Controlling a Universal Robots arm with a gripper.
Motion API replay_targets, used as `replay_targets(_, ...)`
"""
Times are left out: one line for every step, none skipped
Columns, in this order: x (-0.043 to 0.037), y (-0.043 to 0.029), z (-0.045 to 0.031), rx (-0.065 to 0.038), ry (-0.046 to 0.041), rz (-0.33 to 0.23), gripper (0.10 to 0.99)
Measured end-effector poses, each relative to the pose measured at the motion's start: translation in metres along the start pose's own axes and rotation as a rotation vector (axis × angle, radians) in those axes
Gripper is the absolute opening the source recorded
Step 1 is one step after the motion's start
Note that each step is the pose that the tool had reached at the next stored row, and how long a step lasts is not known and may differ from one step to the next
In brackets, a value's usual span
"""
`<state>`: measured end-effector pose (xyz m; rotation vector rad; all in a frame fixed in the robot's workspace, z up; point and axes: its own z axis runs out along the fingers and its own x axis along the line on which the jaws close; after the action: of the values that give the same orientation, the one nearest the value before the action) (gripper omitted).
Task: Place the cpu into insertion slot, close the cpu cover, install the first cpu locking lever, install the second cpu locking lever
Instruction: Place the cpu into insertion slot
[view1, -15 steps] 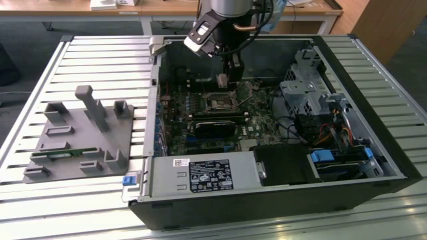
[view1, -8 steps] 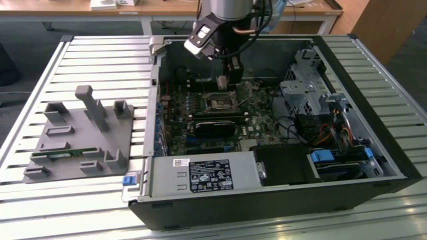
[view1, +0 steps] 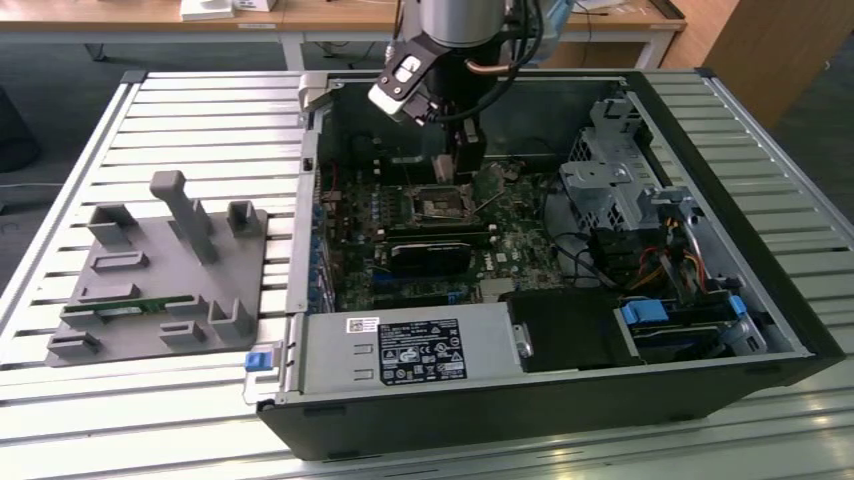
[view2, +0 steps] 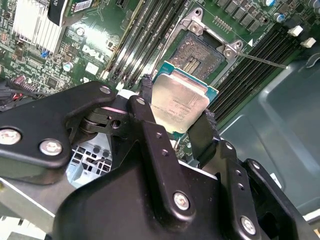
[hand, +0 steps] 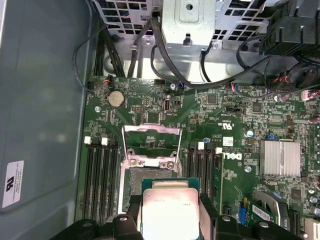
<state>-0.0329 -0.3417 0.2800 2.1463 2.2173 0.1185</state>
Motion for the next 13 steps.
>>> replay_targets(0.0000, -0.0001, 0.0006, 0.000, 0.0000, 0.000, 0.537)
replay_targets(0.0000, -0.0001, 0.0012, 0.000, 0.0000, 0.000, 0.537)
replay_targets(0.0000, -0.0002, 0.0019, 0.000, 0.0000, 0.000, 0.537)
replay_targets(0.0000, -0.0002, 0.0025, 0.000, 0.0000, 0.000, 0.537)
replay_targets(-0.0001, -0.0003, 0.0031, 0.000, 0.0000, 0.000, 0.537)
replay_targets(-0.0001, -0.0004, 0.0036, 0.000, 0.0000, 0.000, 0.537)
replay_targets(-0.0001, -0.0004, 0.0042, 0.000, 0.0000, 0.000, 0.537)
replay_targets(-0.0001, -0.0005, 0.0047, 0.000, 0.0000, 0.000, 0.537)
replay_targets(-0.0001, -0.0005, 0.0053, 0.000, 0.0000, 0.000, 0.537)
replay_targets(-0.0001, -0.0005, 0.0059, 0.000, 0.0001, 0.000, 0.537)
replay_targets(-0.0001, -0.0006, 0.0065, 0.000, 0.0000, 0.000, 0.537)
replay_targets(-0.0001, -0.0007, 0.0072, 0.000, 0.0000, 0.000, 0.537)
replay_targets(-0.0001, -0.0007, 0.0080, 0.000, 0.0001, 0.000, 0.537)
